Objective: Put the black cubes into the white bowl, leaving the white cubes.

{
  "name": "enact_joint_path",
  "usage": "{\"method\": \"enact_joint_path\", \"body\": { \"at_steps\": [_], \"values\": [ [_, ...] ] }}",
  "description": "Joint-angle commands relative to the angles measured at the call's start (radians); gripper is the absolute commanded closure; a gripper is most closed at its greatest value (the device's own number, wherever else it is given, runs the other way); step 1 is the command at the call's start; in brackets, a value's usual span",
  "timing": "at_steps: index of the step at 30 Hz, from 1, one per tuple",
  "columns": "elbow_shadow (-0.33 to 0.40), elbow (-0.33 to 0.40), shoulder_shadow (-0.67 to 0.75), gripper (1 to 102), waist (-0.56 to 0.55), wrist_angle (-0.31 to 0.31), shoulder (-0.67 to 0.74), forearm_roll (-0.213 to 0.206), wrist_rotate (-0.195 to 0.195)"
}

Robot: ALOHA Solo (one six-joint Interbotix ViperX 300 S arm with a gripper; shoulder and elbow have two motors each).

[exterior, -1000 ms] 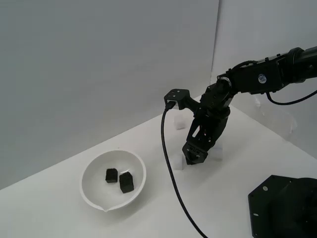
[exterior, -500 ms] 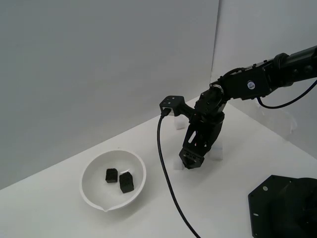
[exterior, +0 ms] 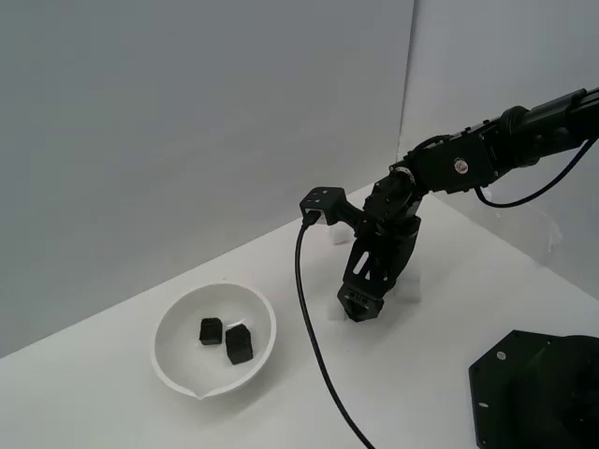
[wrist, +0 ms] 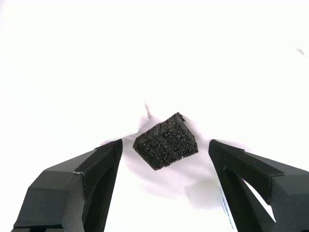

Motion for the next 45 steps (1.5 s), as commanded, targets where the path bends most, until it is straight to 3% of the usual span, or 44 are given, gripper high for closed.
{"method": "enact_joint_path", "body": {
  "at_steps": [1,4,8,13,16,26,36,45],
  "values": [
    [-0.005,0.000,0.011,4,-0.015,-0.006,0.005,-0.015,0.008],
    [-0.005,-0.002,0.005,14,-0.017,-0.008,0.000,-0.015,0.006],
    [-0.005,-0.002,0.008,67,-0.015,-0.008,0.002,-0.015,0.008],
    [-0.008,-0.003,0.011,73,-0.015,-0.006,0.005,-0.015,0.006],
    [-0.008,-0.003,0.014,89,-0.017,-0.005,0.006,-0.015,0.006],
    [-0.032,-0.026,0.074,90,-0.008,0.044,0.066,-0.015,0.006],
    [-0.146,-0.138,0.172,90,0.000,0.149,0.166,-0.006,0.006],
    [-0.192,-0.183,0.224,90,-0.023,0.167,0.219,-0.064,0.005]
  ]
}}
